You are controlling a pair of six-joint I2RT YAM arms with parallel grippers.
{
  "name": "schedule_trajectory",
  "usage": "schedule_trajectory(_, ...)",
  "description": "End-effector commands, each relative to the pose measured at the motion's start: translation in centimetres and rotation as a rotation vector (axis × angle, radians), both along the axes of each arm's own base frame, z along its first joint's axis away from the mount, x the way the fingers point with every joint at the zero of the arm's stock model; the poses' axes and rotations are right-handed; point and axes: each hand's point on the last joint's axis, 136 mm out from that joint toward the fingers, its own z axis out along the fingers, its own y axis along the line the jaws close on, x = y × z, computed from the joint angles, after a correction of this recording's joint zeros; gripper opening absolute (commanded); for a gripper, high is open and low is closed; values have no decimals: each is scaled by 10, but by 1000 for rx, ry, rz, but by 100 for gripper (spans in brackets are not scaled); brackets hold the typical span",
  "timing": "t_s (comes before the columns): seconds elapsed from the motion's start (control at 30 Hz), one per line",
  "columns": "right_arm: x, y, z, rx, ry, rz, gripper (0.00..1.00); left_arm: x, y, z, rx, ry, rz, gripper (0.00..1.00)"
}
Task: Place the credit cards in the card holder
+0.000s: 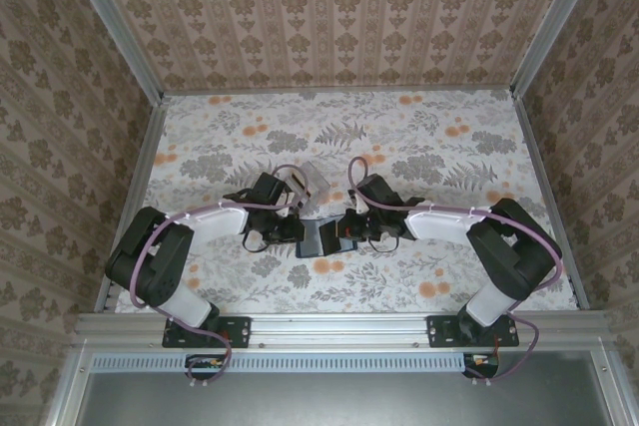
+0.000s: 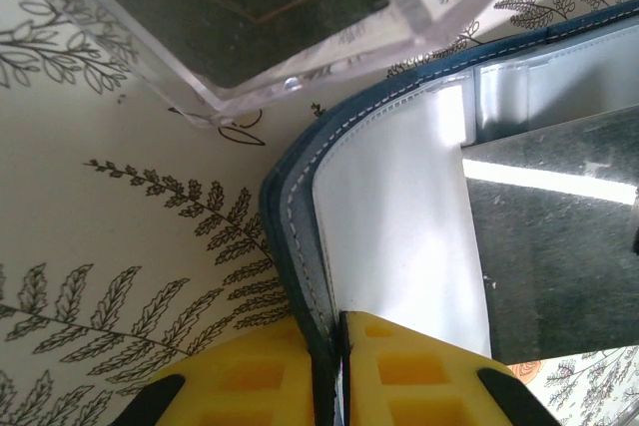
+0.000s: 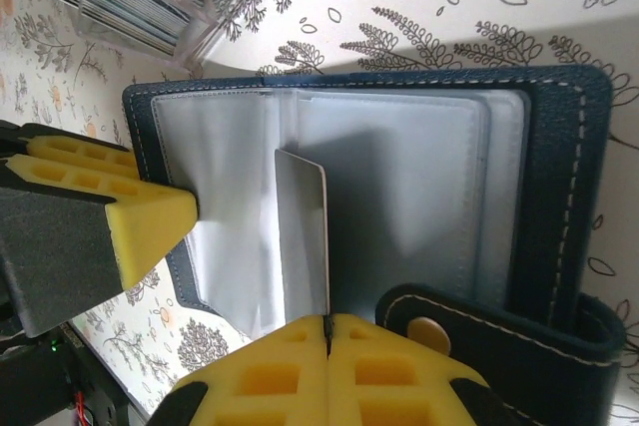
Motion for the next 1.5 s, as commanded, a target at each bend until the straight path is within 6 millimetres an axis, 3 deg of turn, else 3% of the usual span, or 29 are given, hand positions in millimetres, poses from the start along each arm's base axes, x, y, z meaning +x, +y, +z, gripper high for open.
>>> schedule_trajectory(0.0,0,6,-2,9,30,-1,10,-6,4,-2,-1,22,10,14)
schedule_trajectory(0.07,0,8,-3,12,36,3,15,-7,4,-2,0,24,11,14)
schedule_trajectory(0.2,-1,10,-5,22,47,11,15,-7,4,-2,-2,24,12,14)
schedule_trajectory(0.37,1,15,-8,34,56,19,0,-6,3,-3,-2,22,10,14)
schedule_trajectory(0.97,16,22,-15,60,34,-48,0,-9,6,-9,-7,25,8,17)
schedule_trajectory(1.2,21,15,-18,46,11,-103,0,-9,8,-9,-5,24,12,16)
schedule_trajectory(1.47,15,27,-20,92,39,-137,0,-6,4,-1,-54,21,52,20)
